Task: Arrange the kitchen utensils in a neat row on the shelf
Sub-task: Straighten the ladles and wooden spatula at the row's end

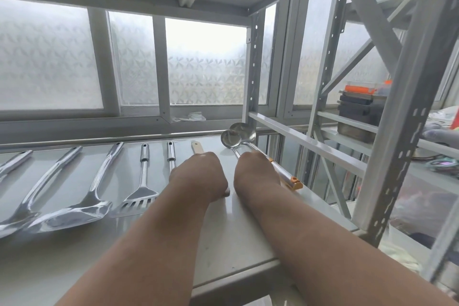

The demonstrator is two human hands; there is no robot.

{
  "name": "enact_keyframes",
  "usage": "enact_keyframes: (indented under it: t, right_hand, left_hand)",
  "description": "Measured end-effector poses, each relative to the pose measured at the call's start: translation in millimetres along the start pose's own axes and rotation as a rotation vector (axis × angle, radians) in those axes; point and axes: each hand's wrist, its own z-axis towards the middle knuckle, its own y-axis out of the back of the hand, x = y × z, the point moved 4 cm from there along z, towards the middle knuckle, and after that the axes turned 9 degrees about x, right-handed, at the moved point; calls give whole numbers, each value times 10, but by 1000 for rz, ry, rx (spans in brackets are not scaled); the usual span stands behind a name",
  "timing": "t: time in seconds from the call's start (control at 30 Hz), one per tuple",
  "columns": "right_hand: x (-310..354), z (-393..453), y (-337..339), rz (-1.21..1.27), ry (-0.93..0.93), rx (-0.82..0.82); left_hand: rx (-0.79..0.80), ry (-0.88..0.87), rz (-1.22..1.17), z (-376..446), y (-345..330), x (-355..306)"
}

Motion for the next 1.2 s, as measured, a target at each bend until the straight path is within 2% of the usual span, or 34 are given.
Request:
enact_keyframes:
  t: [0.53,1.2]
  right_hand:
    - [-85,9,33,6,-92,-31]
    - [-103,-4,48,22,-102,-38]
  left_hand:
    - [-19,-2,3,38,-10,14]
    - [-39,-1,9,19,-1,11]
